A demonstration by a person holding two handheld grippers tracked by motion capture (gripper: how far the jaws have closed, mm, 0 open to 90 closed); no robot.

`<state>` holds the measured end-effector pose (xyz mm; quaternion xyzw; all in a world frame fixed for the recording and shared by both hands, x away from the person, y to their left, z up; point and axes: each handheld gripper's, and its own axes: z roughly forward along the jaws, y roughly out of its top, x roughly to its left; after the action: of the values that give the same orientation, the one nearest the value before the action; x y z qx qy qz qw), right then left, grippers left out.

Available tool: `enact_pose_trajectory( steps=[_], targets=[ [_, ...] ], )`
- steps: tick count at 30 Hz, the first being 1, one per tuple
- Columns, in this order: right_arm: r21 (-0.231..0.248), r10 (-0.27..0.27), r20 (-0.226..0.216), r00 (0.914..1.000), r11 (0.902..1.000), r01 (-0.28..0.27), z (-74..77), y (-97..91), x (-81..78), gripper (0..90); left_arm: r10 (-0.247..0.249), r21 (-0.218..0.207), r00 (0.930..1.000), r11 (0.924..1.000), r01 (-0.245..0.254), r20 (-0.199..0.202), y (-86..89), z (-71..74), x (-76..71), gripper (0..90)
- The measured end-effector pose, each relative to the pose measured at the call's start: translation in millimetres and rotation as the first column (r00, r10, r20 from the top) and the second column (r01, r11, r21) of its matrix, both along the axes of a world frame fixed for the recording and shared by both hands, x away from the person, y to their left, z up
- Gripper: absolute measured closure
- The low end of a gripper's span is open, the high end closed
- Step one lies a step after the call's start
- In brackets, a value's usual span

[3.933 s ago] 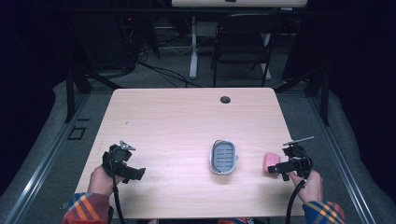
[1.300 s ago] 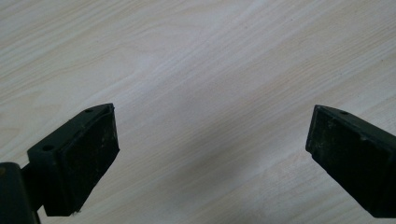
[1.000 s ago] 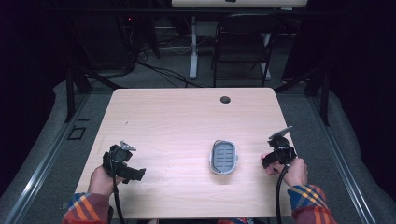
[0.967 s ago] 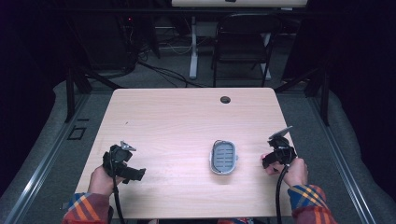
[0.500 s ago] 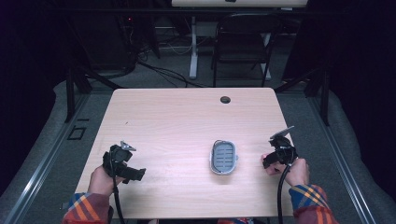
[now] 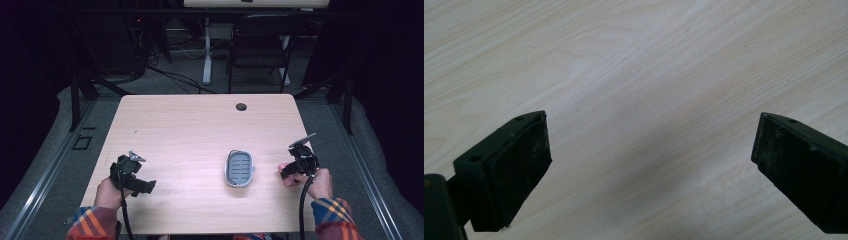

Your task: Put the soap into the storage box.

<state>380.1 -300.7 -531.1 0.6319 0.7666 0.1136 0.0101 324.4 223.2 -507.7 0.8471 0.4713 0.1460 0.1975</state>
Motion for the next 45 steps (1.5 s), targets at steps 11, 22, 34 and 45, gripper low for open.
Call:
enact_pose_trajectory(
  steps=[11,22,34,45],
  targets=[
    [0.026,0.033,0.032,0.9990,0.9991,-0.034,7.1,6.0,-2.8,36.9,-0.002,-0.003,1.0000,1.0000,0.002,-0.001,0.6,0.2,0.0,2.4],
    [0.019,0.092,0.036,0.9951,0.9956,-0.092,18.5,13.3,-5.7,37.0,0.001,0.001,1.0000,1.0000,-0.001,-0.001,0.1,-0.3,0.6,2.4],
    [0.018,0.153,0.054,0.9868,0.9880,-0.154,37.0,23.0,-7.6,37.1,0.005,0.004,0.9999,1.0000,-0.005,0.009,0.4,0.6,-0.1,2.4],
    [0.010,0.217,0.051,0.9748,0.9759,-0.218,58.8,41.1,-3.8,37.1,0.004,0.007,0.9999,1.0000,-0.004,0.015,-0.1,1.0,-1.1,2.4]
  ],
)
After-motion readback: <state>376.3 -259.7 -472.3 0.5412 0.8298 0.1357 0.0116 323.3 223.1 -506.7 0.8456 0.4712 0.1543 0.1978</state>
